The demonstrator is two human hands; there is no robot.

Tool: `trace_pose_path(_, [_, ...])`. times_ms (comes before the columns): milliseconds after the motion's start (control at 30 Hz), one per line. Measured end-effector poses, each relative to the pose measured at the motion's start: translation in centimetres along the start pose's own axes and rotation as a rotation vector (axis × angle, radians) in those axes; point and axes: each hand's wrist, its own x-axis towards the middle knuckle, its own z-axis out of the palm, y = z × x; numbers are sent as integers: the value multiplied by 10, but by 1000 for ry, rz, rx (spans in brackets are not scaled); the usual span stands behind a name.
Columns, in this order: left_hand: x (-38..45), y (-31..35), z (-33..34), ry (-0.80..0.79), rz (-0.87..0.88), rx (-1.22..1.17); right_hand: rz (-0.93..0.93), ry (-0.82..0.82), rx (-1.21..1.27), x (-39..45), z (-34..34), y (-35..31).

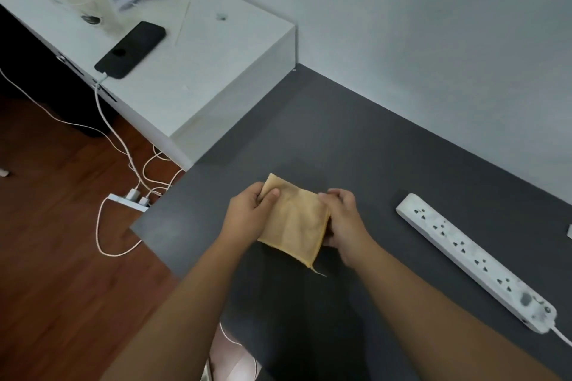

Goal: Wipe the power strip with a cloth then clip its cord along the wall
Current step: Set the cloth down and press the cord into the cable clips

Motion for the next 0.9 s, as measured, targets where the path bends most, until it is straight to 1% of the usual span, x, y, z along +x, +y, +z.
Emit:
trace_pose_path(100, [19,-14,-18,-6,25,249,-161,19,-343,4,15,10])
trace_pose_path(200, [33,-28,-29,-31,24,477,-249,36,-694,13,25,21])
trace_pose_path(233, [34,-32,-28,-11,36,571,-262,21,-817,15,26,23])
trace_pose_path(267, [33,-35,-26,44,71,666,-288,14,-938,16,26,25])
trace_pose_path(300, [29,-39,-21,116,114,745,-363,48,-1081,17,25,28])
trace_pose_path(367, [15,-40,-6,230,209,783,-679,194,-1417,16,19,37])
trace_pose_path(400, [7,-40,1,224,266,783,-790,238,-1536,15,17,43])
trace_pose_path(433, [0,-44,9,172,322,813,-850,237,-1599,12,15,49])
trace_pose_path(467, [-4,-50,15,96,353,852,-843,187,-1644,10,15,53])
trace_pose_path(500, [-6,-57,20,19,348,871,-796,131,-1660,7,14,57])
trace_pose_path(567, [-5,-67,23,-89,290,858,-678,53,-1631,7,11,59])
trace_pose_path(633, [-4,-70,26,-124,260,846,-616,33,-1574,2,5,56])
trace_pose_path(700, [-5,-64,27,-132,245,840,-625,54,-1512,-9,-9,53])
trace_pose_path(733, [-6,-57,28,-128,240,827,-625,96,-1491,-14,-20,52])
trace_pose_path(800, [-8,-38,34,-123,268,798,-621,277,-1433,-24,-51,47])
trace_pose_path(833, [-10,-26,40,-130,308,801,-596,395,-1386,-28,-69,45])
trace_pose_path(900, [-13,2,59,-172,430,820,-486,590,-1280,-38,-112,42])
